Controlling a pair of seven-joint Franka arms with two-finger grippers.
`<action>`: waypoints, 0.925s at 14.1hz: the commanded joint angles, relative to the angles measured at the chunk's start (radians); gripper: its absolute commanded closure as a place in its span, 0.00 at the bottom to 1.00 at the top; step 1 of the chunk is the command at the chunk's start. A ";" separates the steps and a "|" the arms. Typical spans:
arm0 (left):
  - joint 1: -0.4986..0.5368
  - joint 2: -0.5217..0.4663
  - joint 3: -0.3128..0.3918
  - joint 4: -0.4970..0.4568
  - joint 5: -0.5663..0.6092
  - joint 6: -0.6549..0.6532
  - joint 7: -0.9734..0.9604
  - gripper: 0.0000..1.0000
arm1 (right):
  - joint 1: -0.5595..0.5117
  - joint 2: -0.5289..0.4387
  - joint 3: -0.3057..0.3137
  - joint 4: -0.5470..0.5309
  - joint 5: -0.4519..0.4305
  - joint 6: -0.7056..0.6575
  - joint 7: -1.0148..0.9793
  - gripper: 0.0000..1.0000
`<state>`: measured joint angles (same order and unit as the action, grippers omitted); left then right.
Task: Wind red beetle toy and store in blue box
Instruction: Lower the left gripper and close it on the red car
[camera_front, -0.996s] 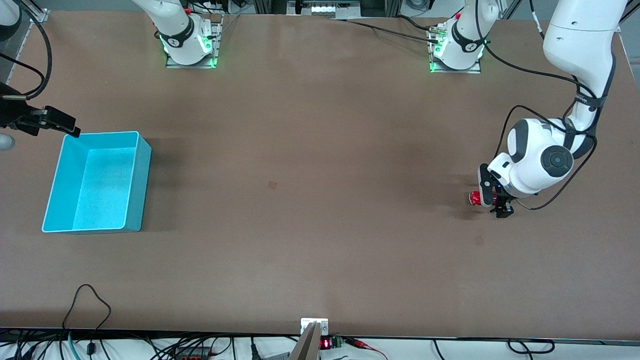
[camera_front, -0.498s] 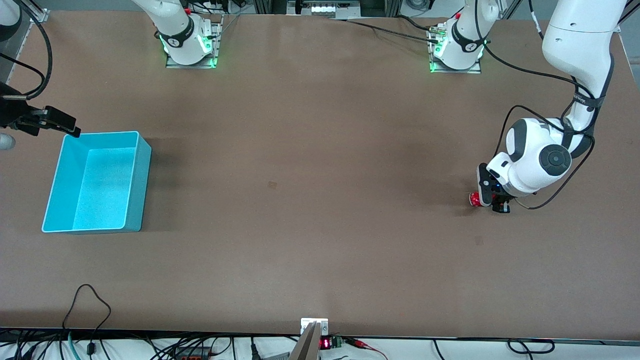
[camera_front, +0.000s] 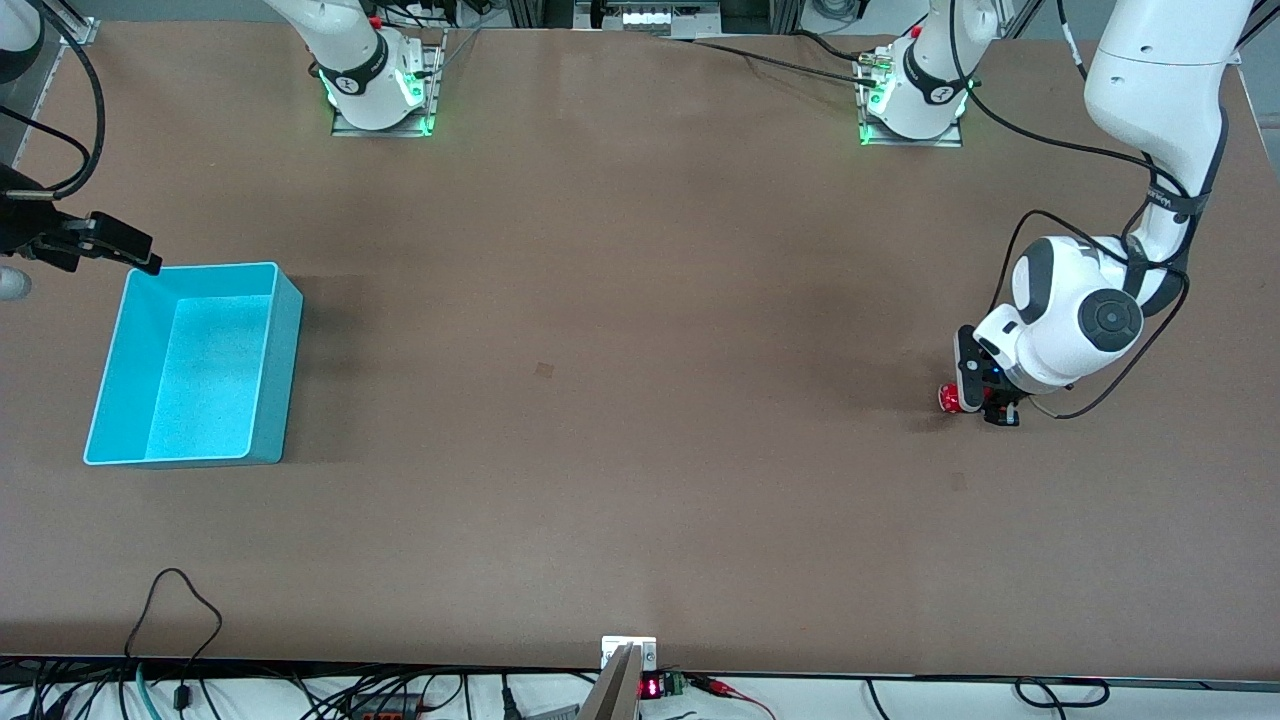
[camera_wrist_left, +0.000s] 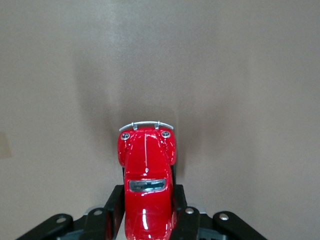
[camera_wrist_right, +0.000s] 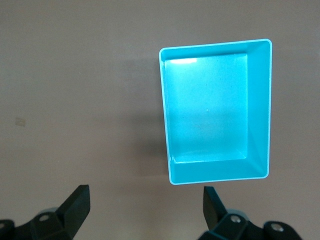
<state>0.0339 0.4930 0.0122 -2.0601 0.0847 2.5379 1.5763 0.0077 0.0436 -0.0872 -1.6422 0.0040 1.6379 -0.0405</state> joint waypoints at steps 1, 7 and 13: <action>0.041 0.008 -0.005 0.002 0.012 -0.001 0.050 0.84 | 0.003 -0.010 0.003 -0.008 -0.007 -0.001 -0.006 0.00; 0.179 0.081 -0.005 0.066 0.012 -0.001 0.163 0.84 | 0.005 -0.008 0.003 -0.008 -0.007 -0.001 -0.009 0.00; 0.227 0.087 -0.005 0.083 0.012 -0.002 0.180 0.74 | 0.003 -0.008 0.003 -0.008 -0.007 -0.001 -0.009 0.00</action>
<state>0.2465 0.5259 0.0133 -2.0080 0.0847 2.5351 1.7401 0.0095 0.0441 -0.0870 -1.6422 0.0040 1.6376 -0.0405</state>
